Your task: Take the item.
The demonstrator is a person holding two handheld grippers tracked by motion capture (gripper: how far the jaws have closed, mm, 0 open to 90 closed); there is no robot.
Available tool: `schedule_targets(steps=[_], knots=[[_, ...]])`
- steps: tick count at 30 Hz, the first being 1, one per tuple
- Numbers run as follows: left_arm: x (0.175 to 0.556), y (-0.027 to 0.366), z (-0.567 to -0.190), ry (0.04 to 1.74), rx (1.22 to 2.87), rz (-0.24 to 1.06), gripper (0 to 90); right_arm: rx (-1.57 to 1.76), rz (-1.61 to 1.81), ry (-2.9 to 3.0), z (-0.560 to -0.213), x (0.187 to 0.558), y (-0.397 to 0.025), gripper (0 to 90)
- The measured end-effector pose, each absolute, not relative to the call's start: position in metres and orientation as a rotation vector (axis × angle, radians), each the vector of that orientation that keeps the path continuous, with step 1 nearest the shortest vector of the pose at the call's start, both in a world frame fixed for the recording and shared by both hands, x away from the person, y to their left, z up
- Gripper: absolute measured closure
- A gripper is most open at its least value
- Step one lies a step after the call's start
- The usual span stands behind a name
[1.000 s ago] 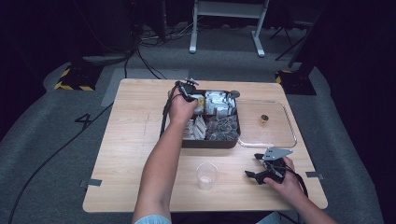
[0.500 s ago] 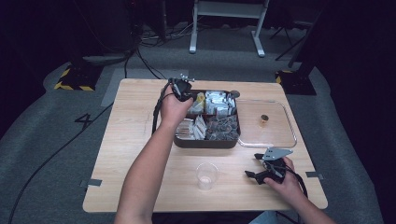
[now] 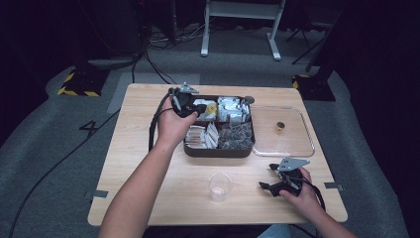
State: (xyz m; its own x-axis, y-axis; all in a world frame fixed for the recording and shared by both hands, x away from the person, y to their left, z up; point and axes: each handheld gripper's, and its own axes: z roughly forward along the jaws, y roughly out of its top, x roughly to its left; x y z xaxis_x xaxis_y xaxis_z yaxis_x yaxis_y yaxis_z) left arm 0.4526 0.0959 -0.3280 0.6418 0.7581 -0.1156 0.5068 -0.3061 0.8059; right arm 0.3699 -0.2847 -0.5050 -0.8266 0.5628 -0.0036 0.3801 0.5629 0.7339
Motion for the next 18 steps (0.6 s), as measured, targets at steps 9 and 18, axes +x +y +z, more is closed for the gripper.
schedule_targets(steps=[9, 18], knots=[[0.408, 0.094, -0.32, 0.852, 1.953, 0.314, 90.0, 0.778, 1.119, 2.565, -0.505, 0.369, -0.284, 13.4], [0.372, 0.094, -0.326, 0.767, 1.915, 0.285, 90.0, 0.778, 1.12, 2.565, -0.505, 0.369, -0.284, 13.4]])
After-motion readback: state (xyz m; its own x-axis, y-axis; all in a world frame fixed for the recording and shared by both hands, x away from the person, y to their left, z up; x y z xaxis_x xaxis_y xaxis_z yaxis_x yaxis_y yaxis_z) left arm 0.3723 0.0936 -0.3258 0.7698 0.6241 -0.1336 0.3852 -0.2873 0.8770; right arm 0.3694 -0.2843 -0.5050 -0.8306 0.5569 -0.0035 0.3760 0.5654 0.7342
